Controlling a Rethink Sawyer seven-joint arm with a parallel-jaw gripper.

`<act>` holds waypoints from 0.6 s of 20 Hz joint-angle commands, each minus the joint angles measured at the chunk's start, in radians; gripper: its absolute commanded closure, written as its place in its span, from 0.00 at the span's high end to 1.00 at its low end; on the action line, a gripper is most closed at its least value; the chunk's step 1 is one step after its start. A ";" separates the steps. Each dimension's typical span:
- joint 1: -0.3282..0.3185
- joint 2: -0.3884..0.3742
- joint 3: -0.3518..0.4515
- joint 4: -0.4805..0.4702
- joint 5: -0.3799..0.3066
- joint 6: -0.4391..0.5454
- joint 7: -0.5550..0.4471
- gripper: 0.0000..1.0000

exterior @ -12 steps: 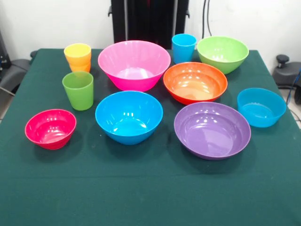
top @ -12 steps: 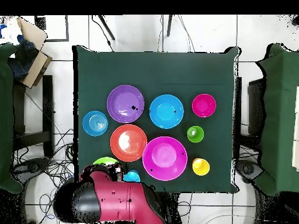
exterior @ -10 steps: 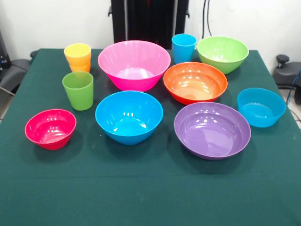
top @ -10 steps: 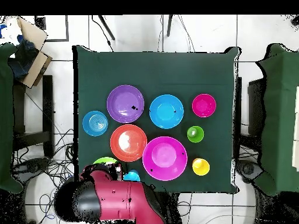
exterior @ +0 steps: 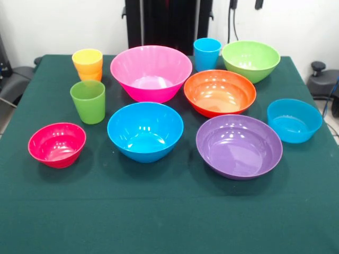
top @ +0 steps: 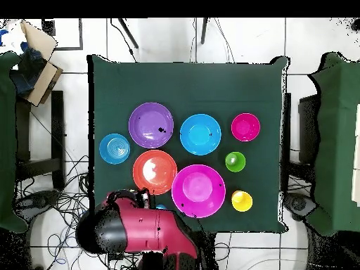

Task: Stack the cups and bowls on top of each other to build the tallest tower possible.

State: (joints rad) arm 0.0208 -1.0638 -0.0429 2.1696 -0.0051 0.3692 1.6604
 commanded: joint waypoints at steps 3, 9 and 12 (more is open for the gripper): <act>-0.003 0.214 0.037 -0.054 -0.045 -0.157 0.142 1.00; -0.013 0.298 0.041 -0.061 -0.047 -0.255 0.138 1.00; -0.009 0.326 0.036 -0.070 -0.044 -0.281 0.138 1.00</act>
State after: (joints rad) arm 0.0195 -0.8546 -0.0453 2.1565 -0.0043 0.1855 1.6604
